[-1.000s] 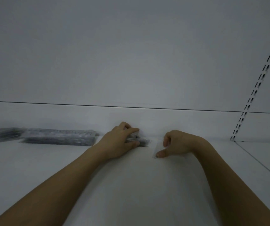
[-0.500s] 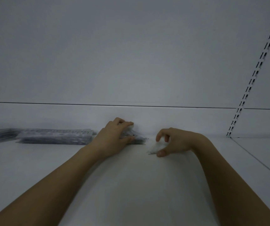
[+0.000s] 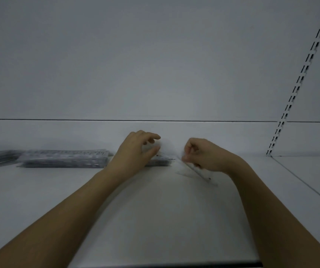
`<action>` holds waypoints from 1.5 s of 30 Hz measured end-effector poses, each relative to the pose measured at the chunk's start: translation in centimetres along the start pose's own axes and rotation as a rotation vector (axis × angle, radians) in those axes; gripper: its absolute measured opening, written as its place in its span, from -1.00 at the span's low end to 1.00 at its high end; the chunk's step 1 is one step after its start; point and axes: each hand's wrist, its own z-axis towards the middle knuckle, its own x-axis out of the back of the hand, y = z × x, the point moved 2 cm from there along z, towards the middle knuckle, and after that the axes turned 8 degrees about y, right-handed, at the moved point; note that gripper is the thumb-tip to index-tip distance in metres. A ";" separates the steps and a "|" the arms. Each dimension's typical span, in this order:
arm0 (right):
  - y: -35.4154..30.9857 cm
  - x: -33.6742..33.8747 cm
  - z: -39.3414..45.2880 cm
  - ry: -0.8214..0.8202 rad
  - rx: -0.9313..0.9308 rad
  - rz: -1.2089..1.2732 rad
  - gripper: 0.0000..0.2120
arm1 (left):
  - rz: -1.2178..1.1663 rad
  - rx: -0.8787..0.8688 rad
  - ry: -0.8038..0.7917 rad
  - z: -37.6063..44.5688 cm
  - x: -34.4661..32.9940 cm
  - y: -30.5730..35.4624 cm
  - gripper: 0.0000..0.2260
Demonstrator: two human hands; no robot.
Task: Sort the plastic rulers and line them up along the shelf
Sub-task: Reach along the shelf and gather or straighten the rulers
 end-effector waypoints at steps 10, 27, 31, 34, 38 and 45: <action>-1.5 0.8 0.6 0.069 -0.049 0.092 -0.56 | -0.699 0.551 -0.028 0.6 1.7 0.1 -0.94; 2.6 2.8 -1.4 -0.297 -0.195 -0.530 -0.56 | 0.170 0.386 0.025 0.6 0.7 -4.3 -0.76; 3.2 2.9 -2.4 -0.195 -0.134 -0.421 -0.59 | 0.073 0.108 0.122 0.7 0.8 -2.1 -0.80; 3.5 1.7 -4.7 -0.032 -0.060 -0.373 -0.63 | -0.034 -0.170 0.089 0.1 0.2 0.8 -0.88; 1.5 -0.8 -11.0 -0.076 0.032 -0.462 -0.45 | -0.041 -0.279 0.028 -0.3 -0.8 2.5 -0.88; -0.7 -7.3 -19.0 0.016 0.516 -0.292 -0.50 | -0.092 -0.049 0.112 0.2 -0.4 2.3 -0.85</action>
